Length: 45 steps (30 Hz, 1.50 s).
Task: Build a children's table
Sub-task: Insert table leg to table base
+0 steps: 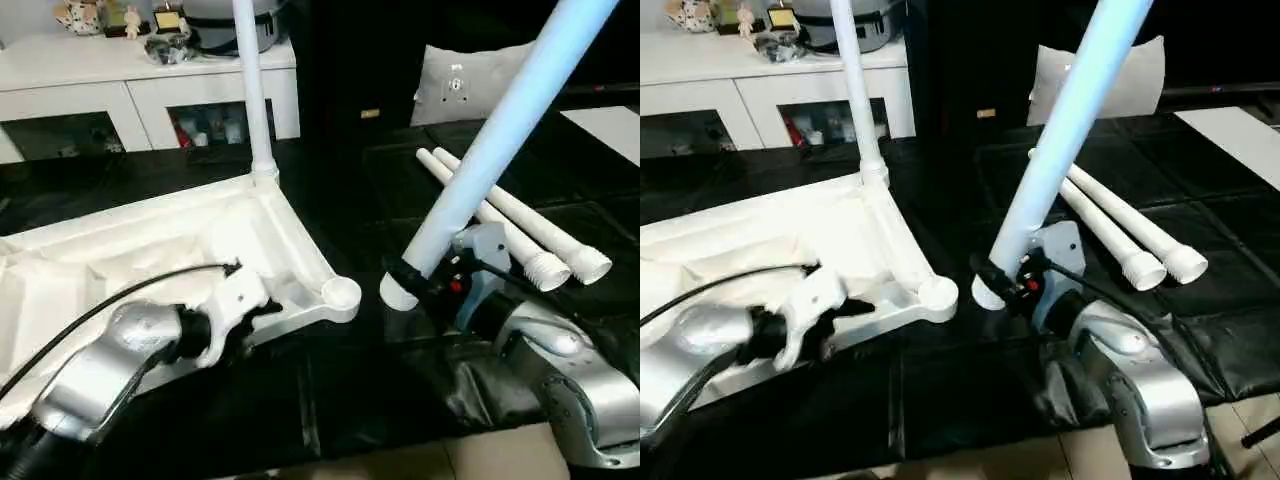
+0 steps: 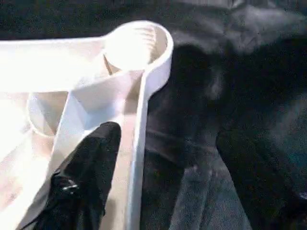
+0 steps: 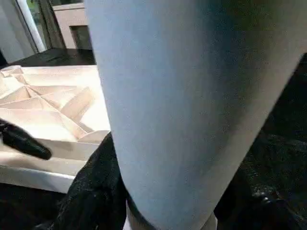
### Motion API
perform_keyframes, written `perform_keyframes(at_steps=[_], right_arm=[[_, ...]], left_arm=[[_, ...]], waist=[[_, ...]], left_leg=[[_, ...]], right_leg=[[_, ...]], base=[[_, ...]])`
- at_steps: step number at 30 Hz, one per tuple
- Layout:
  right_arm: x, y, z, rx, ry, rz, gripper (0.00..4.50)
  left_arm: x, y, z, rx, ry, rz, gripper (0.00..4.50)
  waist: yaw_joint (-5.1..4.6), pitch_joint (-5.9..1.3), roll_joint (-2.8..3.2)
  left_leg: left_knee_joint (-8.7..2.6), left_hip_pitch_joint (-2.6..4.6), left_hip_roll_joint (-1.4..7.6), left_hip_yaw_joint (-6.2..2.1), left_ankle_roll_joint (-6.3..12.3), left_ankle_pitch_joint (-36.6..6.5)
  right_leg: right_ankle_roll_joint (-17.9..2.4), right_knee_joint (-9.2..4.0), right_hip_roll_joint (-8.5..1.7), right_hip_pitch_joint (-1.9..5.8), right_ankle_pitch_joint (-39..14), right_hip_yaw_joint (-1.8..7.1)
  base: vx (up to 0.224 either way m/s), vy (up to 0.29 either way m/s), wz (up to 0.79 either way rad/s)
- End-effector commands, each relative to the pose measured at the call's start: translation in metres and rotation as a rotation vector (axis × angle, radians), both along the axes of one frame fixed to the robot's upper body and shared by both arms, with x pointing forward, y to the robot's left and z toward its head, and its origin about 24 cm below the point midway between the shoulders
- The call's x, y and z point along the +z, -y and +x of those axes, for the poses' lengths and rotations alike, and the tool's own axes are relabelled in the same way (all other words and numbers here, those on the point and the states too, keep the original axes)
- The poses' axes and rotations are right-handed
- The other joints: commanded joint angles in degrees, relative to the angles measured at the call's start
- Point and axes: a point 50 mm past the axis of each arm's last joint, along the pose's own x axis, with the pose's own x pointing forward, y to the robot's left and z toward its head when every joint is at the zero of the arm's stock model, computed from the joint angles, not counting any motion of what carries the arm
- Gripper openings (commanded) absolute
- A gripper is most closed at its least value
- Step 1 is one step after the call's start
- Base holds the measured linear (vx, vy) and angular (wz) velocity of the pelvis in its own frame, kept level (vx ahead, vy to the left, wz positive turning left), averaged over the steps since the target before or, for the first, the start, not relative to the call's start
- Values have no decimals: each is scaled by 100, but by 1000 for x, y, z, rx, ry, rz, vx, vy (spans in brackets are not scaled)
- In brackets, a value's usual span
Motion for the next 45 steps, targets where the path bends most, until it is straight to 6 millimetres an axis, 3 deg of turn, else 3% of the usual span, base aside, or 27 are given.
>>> perform_keyframes(at_steps=[1, 5, 8, 10, 16, 26, 29, 33, 35, 38, 44, 45], right_arm=[[3, 0, 2, 7, 21, 6, 191], [0, -1, 1, 7, 9, 10, 191], [-1, -2, 1, 14, 2, 9, 191], [-2, -2, 0, 19, -2, 9, 191], [-3, -4, 1, 28, -5, 10, 191], [-1, -4, 0, 56, -14, 4, 191], [-1, -5, 0, 65, -17, 2, 191], [0, -7, -1, 95, -21, -2, 191], [0, -7, 0, 102, -21, 1, 191], [3, -8, 1, 117, -17, 6, 191], [6, -13, 7, 148, -10, -5, 191], [7, -13, 7, 153, -14, 0, 191]], left_arm=[[-2, 2, 4, 29, -7, 3, 330], [-8, 4, 12, 95, -5, -17, 305], [-10, 5, 13, 99, -17, -16, 290], [-12, 5, 14, 114, -26, -12, 277], [-17, 3, 17, 126, -21, 16, 217], [-13, -1, 13, 91, -59, 16, 152], [-13, -1, 12, 83, -66, 23, 124], [-16, -2, 11, 76, -77, 57, 91], [-16, -2, 11, 81, -73, 70, 75], [-15, -5, 12, 95, -42, 95, 62], [-10, -4, 13, 58, 34, 85, 16], [-8, -1, 14, 34, 43, 60, 7]], waist=[[16, -205, 0], [4, -222, -34], [13, -219, -14], [21, -222, -47], [43, -229, -44], [97, -300, -57], [119, -320, -48], [157, -378, -45], [162, -382, -49], [156, -368, -57], [131, -300, -56], [130, -308, -91]], left_leg=[[-550, 144, 134, -4, -334, -2824], [-561, 124, 140, 1, -309, -2779], [-596, 107, 152, -5, -303, -2789], [-589, 122, 159, 6, -293, -2791], [-590, 104, 167, 33, -265, -2569], [-550, 42, 186, 114, -119, -1726], [-529, 27, 198, 139, -101, -1543], [-444, 15, 191, 180, 14, -709], [-423, 26, 180, 199, 62, -605], [-439, 38, 194, 210, 94, -689], [-507, 79, 226, 220, -65, -1447], [-508, 67, 227, 221, -83, -1421]], right_leg=[[-679, -639, -157, -18, -2900, 35], [-667, -657, -150, 8, -2827, 8], [-679, -639, -147, 18, -2667, -6], [-694, -648, -154, -2, -2642, 3], [-733, -631, -154, 3, -2437, 22], [-870, -534, -131, 48, -1546, 30], [-958, -500, -119, 41, -1198, 23], [-1178, -382, -77, 103, 198, 4], [-1241, -369, -71, 114, 431, -2], [-1279, -380, -79, 130, 265, -6], [-1085, -487, -99, 66, -1062, 24], [-1051, -483, -100, 73, -1094, 25]], base=[[0, 0, 0], [0, 0, 0], [0, 0, 0], [0, 0, 0], [0, 0, 0], [5, -2, 0], [61, -18, -4], [68, -15, -2], [29, -3, -1], [0, 0, 0], [0, 0, 0], [0, 0, 0]])
